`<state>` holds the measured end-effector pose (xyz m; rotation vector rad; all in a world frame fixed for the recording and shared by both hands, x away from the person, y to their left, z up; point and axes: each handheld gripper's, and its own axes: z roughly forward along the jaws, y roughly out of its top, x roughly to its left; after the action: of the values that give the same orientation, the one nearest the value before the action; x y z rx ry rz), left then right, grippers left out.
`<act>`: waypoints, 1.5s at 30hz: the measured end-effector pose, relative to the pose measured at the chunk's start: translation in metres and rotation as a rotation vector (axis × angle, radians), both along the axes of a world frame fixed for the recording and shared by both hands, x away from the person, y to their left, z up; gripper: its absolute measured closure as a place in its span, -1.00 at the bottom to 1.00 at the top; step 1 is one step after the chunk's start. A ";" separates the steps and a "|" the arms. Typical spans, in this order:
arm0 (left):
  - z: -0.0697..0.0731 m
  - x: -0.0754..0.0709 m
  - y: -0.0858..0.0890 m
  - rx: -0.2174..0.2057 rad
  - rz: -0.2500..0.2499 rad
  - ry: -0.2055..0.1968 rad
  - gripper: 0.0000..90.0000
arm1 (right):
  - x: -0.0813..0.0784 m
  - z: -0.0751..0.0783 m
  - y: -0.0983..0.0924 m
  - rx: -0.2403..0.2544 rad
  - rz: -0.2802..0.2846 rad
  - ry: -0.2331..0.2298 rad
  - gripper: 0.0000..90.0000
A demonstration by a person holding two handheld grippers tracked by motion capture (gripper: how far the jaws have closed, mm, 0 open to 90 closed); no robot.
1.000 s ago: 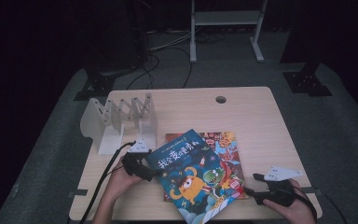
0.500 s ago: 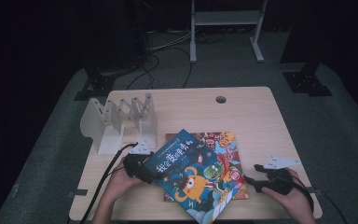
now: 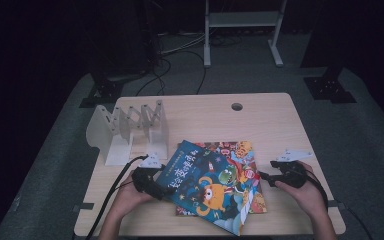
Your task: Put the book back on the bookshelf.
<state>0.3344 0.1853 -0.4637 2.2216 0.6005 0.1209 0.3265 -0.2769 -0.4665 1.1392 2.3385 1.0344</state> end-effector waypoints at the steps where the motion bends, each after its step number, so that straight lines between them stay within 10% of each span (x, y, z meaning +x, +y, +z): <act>1: 0.000 -0.001 0.000 0.000 0.002 0.000 -1.00 | 0.004 0.000 0.001 -0.002 -0.008 -0.002 -0.22; 16: -0.001 -0.021 -0.001 -0.025 -0.033 0.016 -1.00 | 0.049 0.004 0.011 -0.061 -0.077 -0.024 -0.14; 28: -0.002 -0.030 -0.021 -0.063 -0.125 0.059 -1.00 | 0.029 0.003 0.007 0.057 -0.055 0.015 -0.21; 36: 0.000 -0.026 -0.008 -0.059 -0.018 0.021 -1.00 | 0.011 0.000 0.005 0.137 0.019 0.099 -0.05; 45: 0.004 -0.020 0.017 -0.073 0.091 0.002 -1.00 | 0.006 0.003 0.022 0.113 0.053 0.097 -0.02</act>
<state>0.3144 0.2019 -0.4599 2.1248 0.6971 0.1416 0.3329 -0.2549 -0.4640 1.1989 2.4242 1.1687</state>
